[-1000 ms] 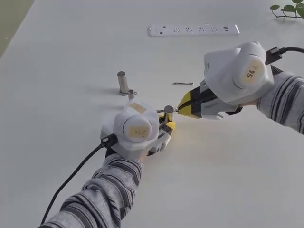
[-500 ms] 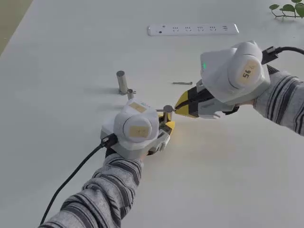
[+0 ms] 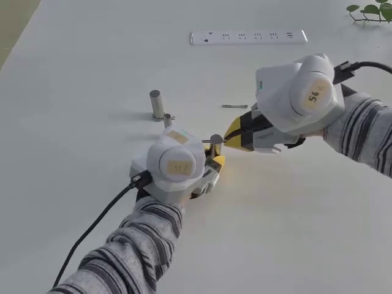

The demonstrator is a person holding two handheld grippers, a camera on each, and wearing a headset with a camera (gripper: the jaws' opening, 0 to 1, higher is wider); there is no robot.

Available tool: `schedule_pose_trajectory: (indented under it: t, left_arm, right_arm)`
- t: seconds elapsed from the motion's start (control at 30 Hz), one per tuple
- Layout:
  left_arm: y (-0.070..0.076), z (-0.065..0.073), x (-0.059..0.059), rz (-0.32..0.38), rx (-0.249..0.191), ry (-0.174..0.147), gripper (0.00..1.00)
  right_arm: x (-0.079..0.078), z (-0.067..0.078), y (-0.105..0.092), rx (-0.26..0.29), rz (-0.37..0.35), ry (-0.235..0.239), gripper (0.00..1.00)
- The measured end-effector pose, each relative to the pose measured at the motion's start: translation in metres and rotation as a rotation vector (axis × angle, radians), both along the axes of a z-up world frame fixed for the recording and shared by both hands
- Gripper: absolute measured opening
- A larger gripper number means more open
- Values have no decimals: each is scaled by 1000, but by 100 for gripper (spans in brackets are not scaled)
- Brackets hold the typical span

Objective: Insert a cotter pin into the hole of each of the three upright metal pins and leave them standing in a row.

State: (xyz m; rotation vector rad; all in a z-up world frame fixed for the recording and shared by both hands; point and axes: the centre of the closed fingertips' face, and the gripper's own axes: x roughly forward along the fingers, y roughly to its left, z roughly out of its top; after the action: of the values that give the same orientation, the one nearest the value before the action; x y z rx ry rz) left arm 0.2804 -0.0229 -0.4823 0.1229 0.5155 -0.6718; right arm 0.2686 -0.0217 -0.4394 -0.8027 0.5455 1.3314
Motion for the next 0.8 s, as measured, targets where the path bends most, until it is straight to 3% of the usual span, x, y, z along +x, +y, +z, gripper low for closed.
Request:
schedule_pose_trajectory:
  t: [0.23, 0.43, 0.57, 0.8]
  left_arm:
    - [0, -1, 0, 0, -17, 25, 11]
    - [4, 4, -1, 7, -32, 30, 23]
    - [8, 11, -7, -9, -36, 22, 30]
    - [14, 16, -17, -8, -42, 35, 38]
  right_arm:
    - [0, 2, 0, 13, -26, 8, 5]
    - [-1, 3, -1, 34, -55, 42, 7]
    - [1, 5, 0, 69, -91, 79, 10]
    - [1, 6, 8, 92, -125, 119, 16]
